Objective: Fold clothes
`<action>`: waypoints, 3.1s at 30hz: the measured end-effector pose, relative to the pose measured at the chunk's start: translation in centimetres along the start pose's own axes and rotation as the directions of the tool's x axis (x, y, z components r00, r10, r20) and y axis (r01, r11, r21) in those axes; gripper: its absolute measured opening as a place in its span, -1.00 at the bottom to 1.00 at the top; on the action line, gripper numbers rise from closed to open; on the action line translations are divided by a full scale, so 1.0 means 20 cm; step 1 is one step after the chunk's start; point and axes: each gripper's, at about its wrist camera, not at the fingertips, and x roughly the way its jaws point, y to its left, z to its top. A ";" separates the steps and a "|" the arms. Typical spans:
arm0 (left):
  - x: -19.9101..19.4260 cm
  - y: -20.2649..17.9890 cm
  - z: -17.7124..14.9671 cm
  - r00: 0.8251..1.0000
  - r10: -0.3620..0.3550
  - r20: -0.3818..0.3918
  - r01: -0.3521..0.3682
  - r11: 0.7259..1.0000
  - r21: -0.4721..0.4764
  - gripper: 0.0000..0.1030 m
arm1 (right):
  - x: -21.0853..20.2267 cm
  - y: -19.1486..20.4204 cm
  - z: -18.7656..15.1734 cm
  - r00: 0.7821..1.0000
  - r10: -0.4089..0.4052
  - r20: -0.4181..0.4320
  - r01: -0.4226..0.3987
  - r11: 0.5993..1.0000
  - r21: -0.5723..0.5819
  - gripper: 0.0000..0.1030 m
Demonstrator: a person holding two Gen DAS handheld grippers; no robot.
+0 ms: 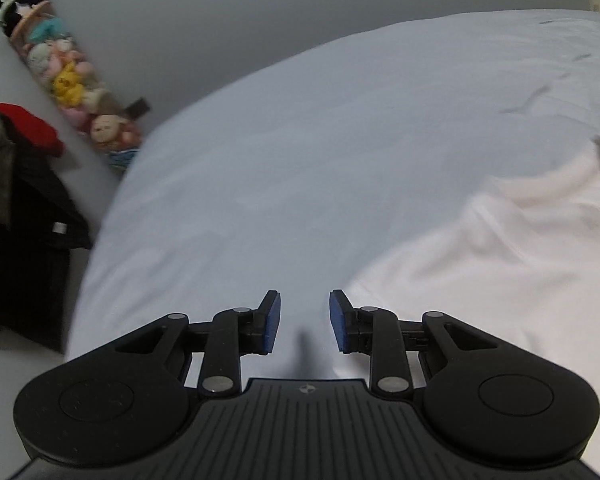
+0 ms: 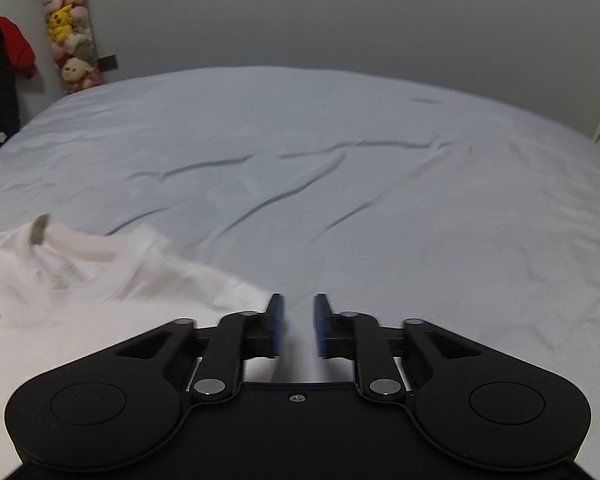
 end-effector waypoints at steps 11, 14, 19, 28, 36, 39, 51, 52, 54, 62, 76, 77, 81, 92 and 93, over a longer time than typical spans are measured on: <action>0.25 -0.02 -0.05 0.998 -0.047 -0.034 0.043 0.994 -0.099 -0.49 | 0.18 0.13 -0.09 0.996 0.019 -0.086 -0.021 0.999 -0.024 -0.73; 0.28 -0.01 -0.07 0.999 -0.033 -0.025 0.030 0.994 -0.107 -0.49 | 0.23 0.10 -0.09 0.995 0.028 -0.100 -0.028 1.000 0.002 -0.78; 0.20 0.00 -0.06 1.000 -0.014 -0.001 0.013 0.991 -0.134 -0.48 | 0.24 0.10 -0.08 0.995 0.027 -0.100 -0.026 1.000 0.010 -0.82; -0.31 -0.02 -0.24 0.991 -0.081 0.104 0.072 0.993 0.088 -0.30 | -0.05 0.11 -0.05 0.995 0.065 -0.072 -0.068 0.997 -0.042 -0.59; -0.81 -0.06 -0.61 0.984 -0.153 0.087 0.123 0.953 0.278 -0.30 | -0.56 0.32 -0.24 0.982 0.147 -0.121 -0.177 0.940 -0.291 -0.26; -0.98 -0.12 -0.80 0.981 -0.182 0.065 0.149 0.927 0.345 -0.30 | -0.71 0.41 -0.37 0.977 0.138 -0.160 -0.190 0.906 -0.378 -0.26; -1.45 -0.44 -1.48 0.941 -0.322 -0.101 0.314 0.726 0.612 -0.29 | -1.23 0.71 -1.18 0.915 0.141 -0.377 -0.365 0.686 -0.629 -0.26; -1.48 -0.46 -1.54 0.933 -0.338 -0.126 0.339 0.702 0.627 -0.29 | -1.27 0.74 -1.24 0.905 0.153 -0.398 -0.392 0.667 -0.634 -0.26; -1.52 -0.51 -1.62 0.920 -0.359 -0.159 0.371 0.663 0.650 -0.29 | -1.32 0.78 -1.37 0.886 0.170 -0.432 -0.434 0.632 -0.641 -0.26; -1.58 -0.75 -1.84 0.891 -0.384 -0.244 0.426 0.518 0.742 -0.26 | -1.41 0.92 -1.67 0.838 0.164 -0.521 -0.525 0.504 -0.686 -0.26; -1.46 -0.95 -1.93 0.862 -0.349 -0.367 0.495 0.423 0.759 -0.13 | -1.29 1.03 -1.81 0.779 0.075 -0.623 -0.587 0.437 -0.682 -0.19; -1.46 -0.95 -1.93 0.861 -0.347 -0.371 0.496 0.419 0.760 -0.13 | -1.28 1.05 -1.82 0.777 0.062 -0.626 -0.587 0.428 -0.687 -0.19; -1.43 -0.99 -1.93 0.859 -0.331 -0.390 0.503 0.404 0.764 -0.13 | -1.24 1.09 -1.84 0.780 0.017 -0.626 -0.577 0.407 -0.708 -0.18; -1.32 -1.10 -1.93 0.863 -0.239 -0.445 0.505 0.418 0.755 -0.16 | -1.20 1.16 -1.83 0.785 -0.029 -0.619 -0.557 0.404 -0.725 -0.17; -1.32 -1.11 -1.93 0.864 -0.231 -0.448 0.504 0.415 0.757 -0.16 | -1.20 1.16 -1.82 0.785 -0.032 -0.619 -0.556 0.402 -0.727 -0.17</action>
